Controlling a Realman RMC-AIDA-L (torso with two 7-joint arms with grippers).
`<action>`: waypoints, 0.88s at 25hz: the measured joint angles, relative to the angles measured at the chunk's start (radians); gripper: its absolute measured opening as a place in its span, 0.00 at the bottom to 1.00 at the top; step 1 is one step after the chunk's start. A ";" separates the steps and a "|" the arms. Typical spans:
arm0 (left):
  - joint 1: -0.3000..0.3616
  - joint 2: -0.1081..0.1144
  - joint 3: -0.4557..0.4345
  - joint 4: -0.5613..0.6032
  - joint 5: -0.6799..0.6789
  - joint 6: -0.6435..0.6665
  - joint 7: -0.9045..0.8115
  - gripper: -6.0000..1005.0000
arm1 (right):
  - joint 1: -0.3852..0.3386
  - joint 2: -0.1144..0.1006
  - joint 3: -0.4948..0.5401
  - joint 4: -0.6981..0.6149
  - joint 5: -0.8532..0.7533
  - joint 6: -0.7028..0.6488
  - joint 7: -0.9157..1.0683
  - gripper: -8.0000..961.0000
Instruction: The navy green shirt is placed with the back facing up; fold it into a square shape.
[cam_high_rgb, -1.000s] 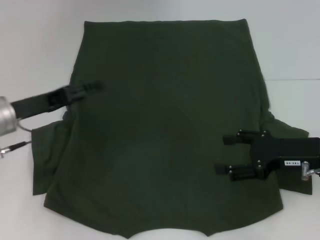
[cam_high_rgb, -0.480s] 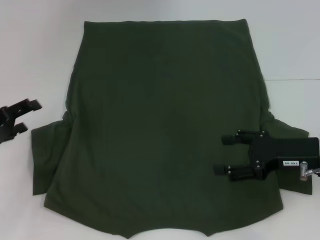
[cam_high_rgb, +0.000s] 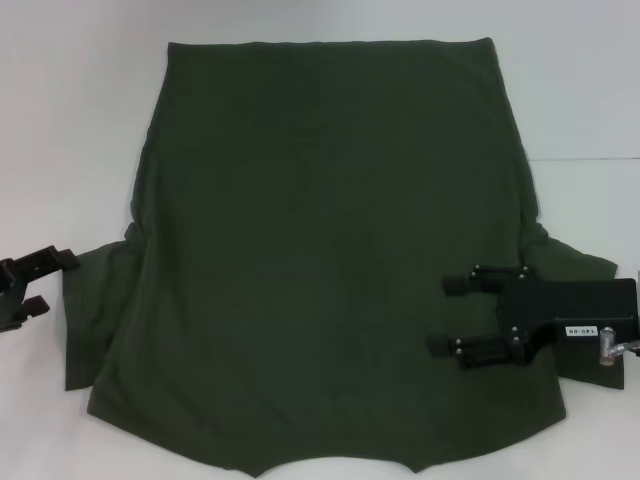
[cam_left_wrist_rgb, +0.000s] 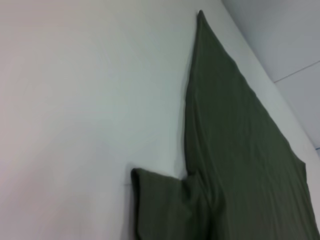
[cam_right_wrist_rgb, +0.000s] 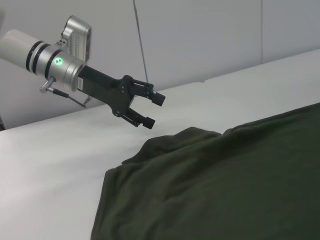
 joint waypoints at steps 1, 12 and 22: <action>0.000 0.000 0.001 -0.001 0.004 0.000 0.000 0.93 | 0.001 0.000 0.000 0.000 -0.003 0.000 0.000 0.98; 0.002 -0.005 0.011 -0.025 0.039 -0.038 0.005 0.93 | 0.000 0.000 0.001 0.000 -0.008 0.000 0.000 0.98; -0.010 -0.005 0.067 -0.055 0.039 -0.075 0.000 0.93 | -0.005 -0.002 0.006 0.000 -0.008 0.000 -0.001 0.98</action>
